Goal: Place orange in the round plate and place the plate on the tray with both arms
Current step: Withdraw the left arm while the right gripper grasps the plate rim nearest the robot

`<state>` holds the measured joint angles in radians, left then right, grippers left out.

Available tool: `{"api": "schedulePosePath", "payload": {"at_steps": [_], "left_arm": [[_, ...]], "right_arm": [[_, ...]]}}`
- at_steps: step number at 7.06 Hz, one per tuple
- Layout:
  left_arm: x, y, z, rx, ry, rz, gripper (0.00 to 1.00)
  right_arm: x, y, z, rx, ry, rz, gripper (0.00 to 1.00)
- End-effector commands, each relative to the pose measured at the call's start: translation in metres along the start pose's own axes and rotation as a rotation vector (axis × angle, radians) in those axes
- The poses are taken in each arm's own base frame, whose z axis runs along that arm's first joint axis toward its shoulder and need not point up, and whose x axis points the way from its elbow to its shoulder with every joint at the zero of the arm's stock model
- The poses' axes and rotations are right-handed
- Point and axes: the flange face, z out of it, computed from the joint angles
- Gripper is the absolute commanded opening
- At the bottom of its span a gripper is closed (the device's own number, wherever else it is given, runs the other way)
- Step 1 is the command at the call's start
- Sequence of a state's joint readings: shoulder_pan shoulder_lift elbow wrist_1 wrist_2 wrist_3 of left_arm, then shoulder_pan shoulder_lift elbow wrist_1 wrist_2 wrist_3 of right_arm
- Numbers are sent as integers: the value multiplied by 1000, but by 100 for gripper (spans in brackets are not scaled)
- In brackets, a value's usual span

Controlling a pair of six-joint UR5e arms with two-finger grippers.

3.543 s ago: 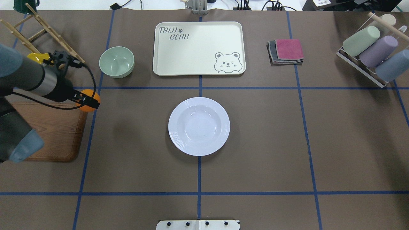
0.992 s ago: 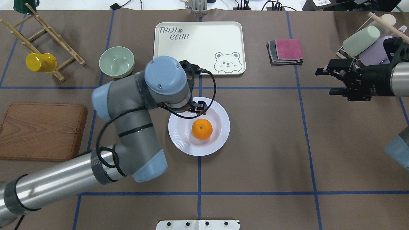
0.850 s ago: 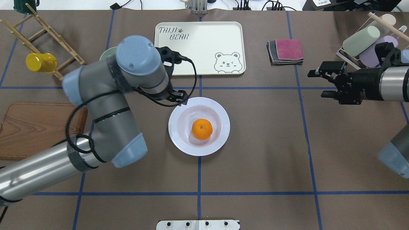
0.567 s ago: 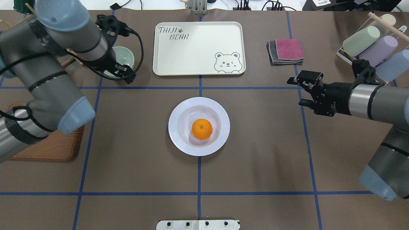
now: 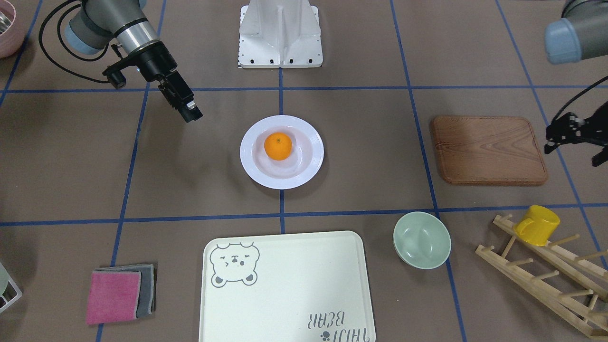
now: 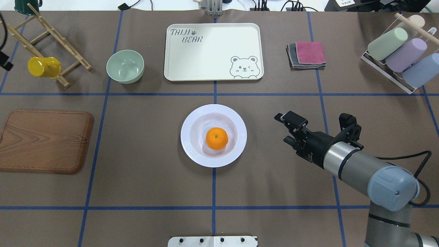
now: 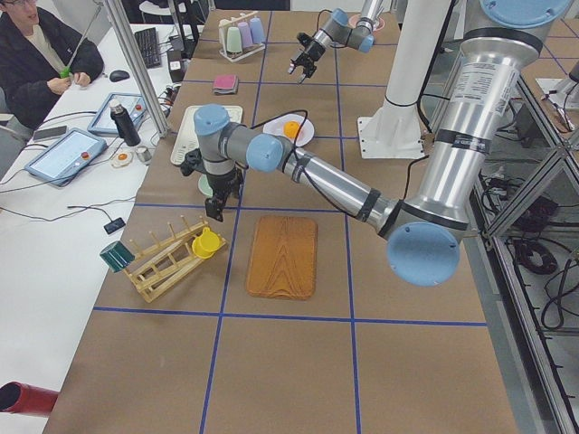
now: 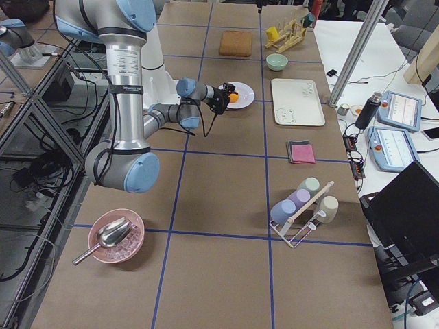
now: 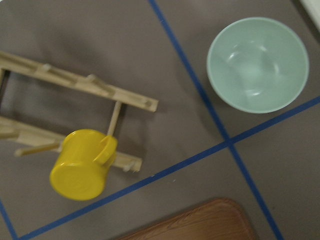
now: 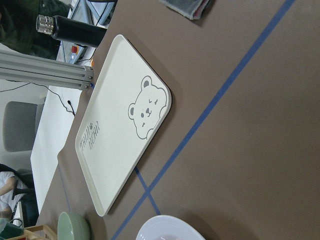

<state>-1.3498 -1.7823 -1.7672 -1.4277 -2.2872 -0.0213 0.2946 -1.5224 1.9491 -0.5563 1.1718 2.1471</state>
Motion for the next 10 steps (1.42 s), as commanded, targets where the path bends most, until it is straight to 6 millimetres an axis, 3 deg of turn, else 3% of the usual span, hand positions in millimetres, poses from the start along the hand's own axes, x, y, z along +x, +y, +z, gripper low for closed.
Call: {"api": "schedulePosePath", "payload": {"at_steps": [1,3,4,8,9,10], "left_arm": [[-110,67,-12,-5,-12,38,98],[-132,97,-2,-52,1,-6,98],[-133,102,1,-56,4,-9,98],[-136,109,7,-66,7,-19,98],[-136,111,7,-65,7,-18,98],[-136,111,7,-66,8,-19,98]], "right_arm": [[25,40,-3,12,-13,-8,100],[38,73,8,14,-29,102,96],[30,93,18,-5,-44,131,95],[58,104,52,31,2,133,100],[42,114,82,74,15,111,99],[38,120,90,82,27,104,98]]}}
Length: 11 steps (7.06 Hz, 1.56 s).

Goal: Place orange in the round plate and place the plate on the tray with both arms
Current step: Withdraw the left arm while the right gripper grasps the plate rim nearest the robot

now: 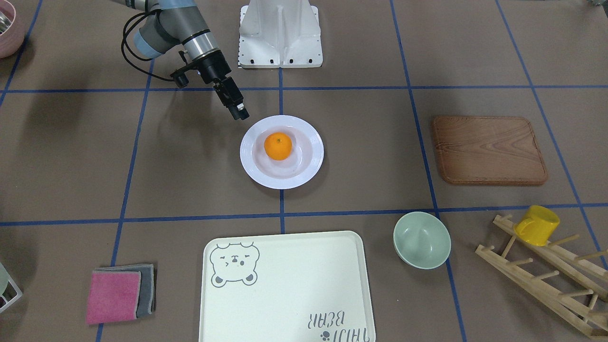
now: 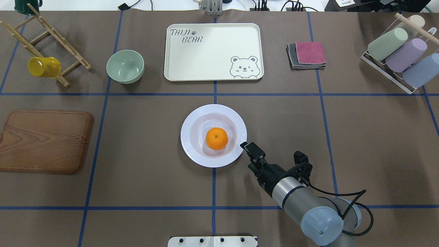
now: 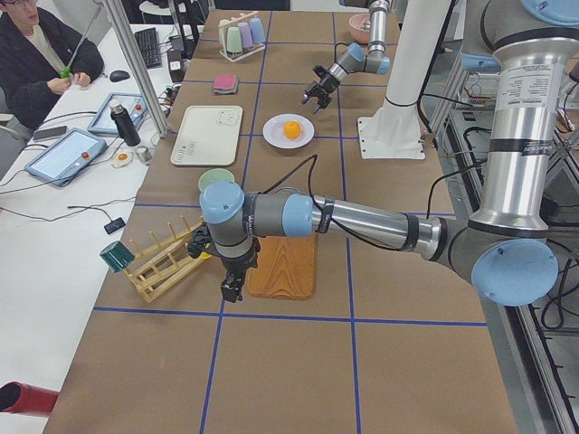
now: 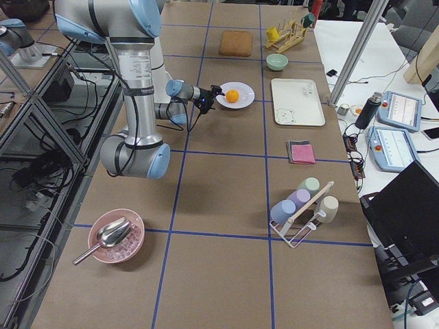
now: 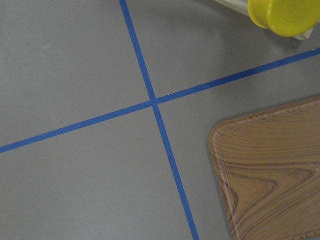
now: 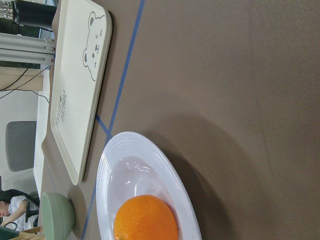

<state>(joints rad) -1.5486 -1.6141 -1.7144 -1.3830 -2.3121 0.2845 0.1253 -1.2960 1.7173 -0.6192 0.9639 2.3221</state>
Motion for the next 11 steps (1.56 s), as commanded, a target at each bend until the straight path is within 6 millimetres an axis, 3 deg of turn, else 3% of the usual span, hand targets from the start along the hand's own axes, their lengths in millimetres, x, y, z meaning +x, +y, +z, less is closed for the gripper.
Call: {"api": "schedulePosePath", "payload": {"at_steps": [1,3,4,5,7,9,11], "left_arm": [[0,1,1,-2,0,-1,98],[0,1,1,0,0,1,98],[0,1,1,-1,0,0,98],[0,1,1,-1,0,0,98],[0,1,1,-1,0,0,98],[0,1,1,-1,0,0,98],[1,0,-1,2,-1,3,98]], "right_arm": [[-4,11,21,27,18,-14,93],[0,16,32,37,25,-21,80],[-2,18,37,41,22,-20,80],[-6,20,38,37,16,-7,61],[-4,17,42,47,19,17,6],[-3,12,45,61,19,0,0],[-25,10,44,58,-21,33,0]]}}
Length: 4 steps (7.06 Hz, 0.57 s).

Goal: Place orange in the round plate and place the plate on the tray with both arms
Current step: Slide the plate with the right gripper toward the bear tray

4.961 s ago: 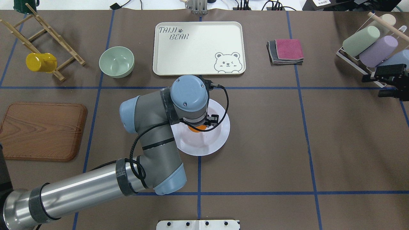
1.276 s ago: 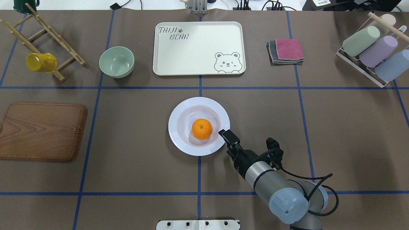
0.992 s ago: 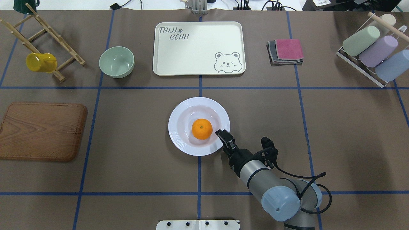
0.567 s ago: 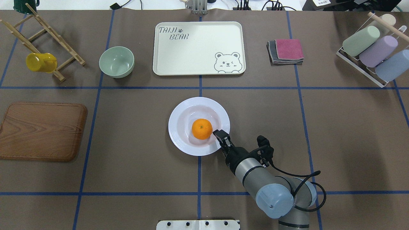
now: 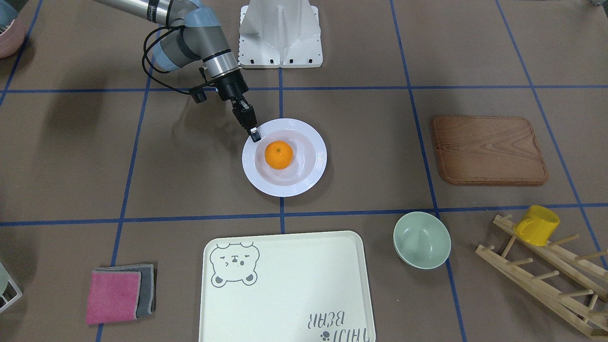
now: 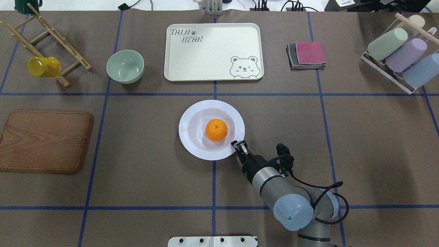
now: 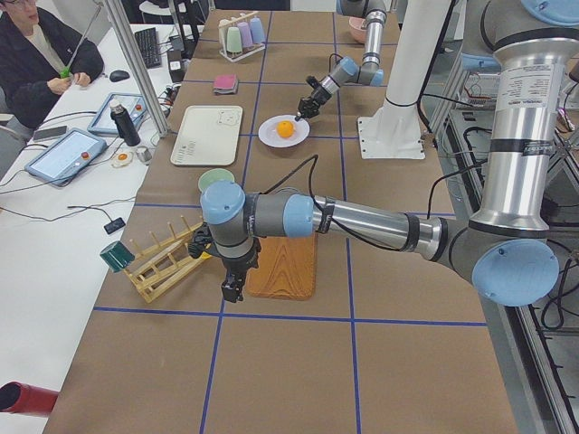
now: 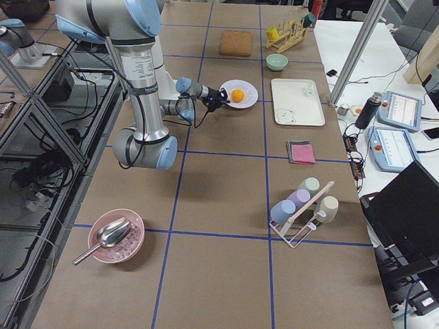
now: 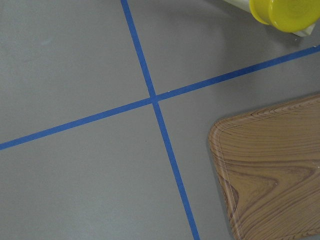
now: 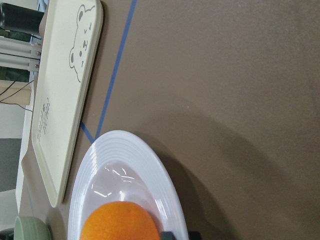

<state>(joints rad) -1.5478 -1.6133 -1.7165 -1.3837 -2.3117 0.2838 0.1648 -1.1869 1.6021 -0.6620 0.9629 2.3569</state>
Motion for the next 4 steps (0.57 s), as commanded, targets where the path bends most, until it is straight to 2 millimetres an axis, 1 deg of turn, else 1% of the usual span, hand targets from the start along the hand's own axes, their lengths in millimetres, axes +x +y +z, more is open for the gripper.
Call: {"api": "schedulePosePath", "payload": {"at_steps": [1,2,3,4], "left_arm": [[1,0,-1,1,0,1,98],[1,0,-1,1,0,0,98],[1,0,-1,2,1,-5,98],[1,-1,-1,4,-1,-4,98]], "right_arm": [[-30,-8,-5,1,-62,32,0],[-37,-14,-8,35,-131,48,0],[-49,-22,-14,44,-213,93,0],[-62,-33,-16,53,-267,116,0]]}}
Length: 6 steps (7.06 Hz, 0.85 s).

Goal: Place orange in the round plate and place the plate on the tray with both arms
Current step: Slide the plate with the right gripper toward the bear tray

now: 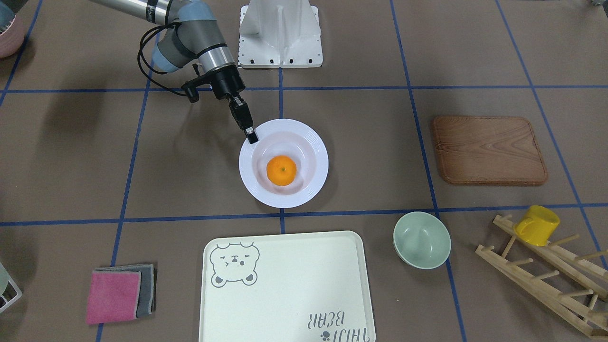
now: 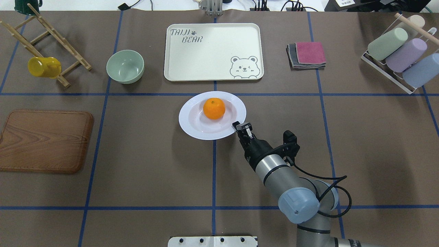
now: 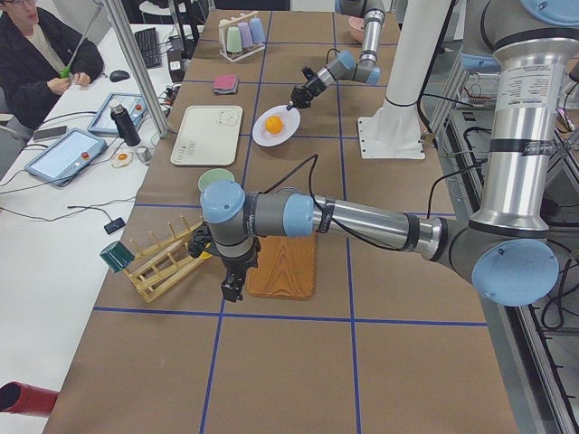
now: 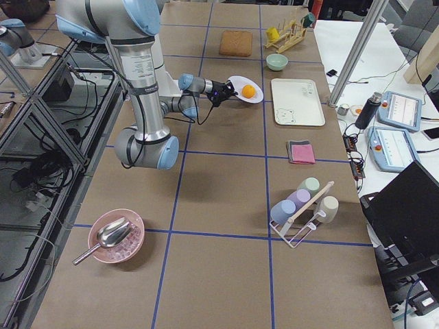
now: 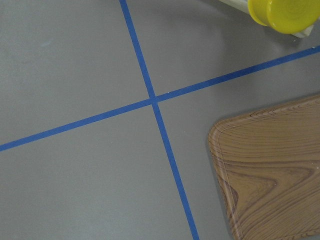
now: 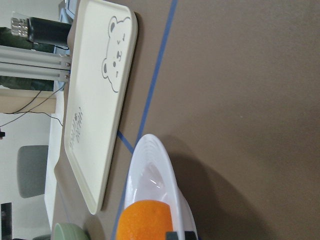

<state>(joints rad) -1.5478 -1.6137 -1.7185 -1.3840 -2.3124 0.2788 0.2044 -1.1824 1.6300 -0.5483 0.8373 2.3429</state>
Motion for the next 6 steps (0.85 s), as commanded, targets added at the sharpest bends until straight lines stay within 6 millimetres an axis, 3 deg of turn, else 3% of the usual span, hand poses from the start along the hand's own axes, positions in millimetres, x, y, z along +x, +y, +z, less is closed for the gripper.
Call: {"api": "schedulePosePath", "payload": {"at_steps": [1,2,4,5,6], "left_arm": [[1,0,-1,3,0,0,98],[4,-1,-5,10,-4,6,98],[6,-2,-7,14,-3,7,98],[7,-3,-7,15,-3,10,98],[9,-2,-9,21,5,11,98]], "right_arm": [[-33,-28,10,54,-110,34,0],[-45,-42,30,104,-131,21,0],[-65,-39,145,236,-141,-11,0],[-72,-48,182,291,-134,23,0],[-92,-46,227,371,-80,31,0]]}}
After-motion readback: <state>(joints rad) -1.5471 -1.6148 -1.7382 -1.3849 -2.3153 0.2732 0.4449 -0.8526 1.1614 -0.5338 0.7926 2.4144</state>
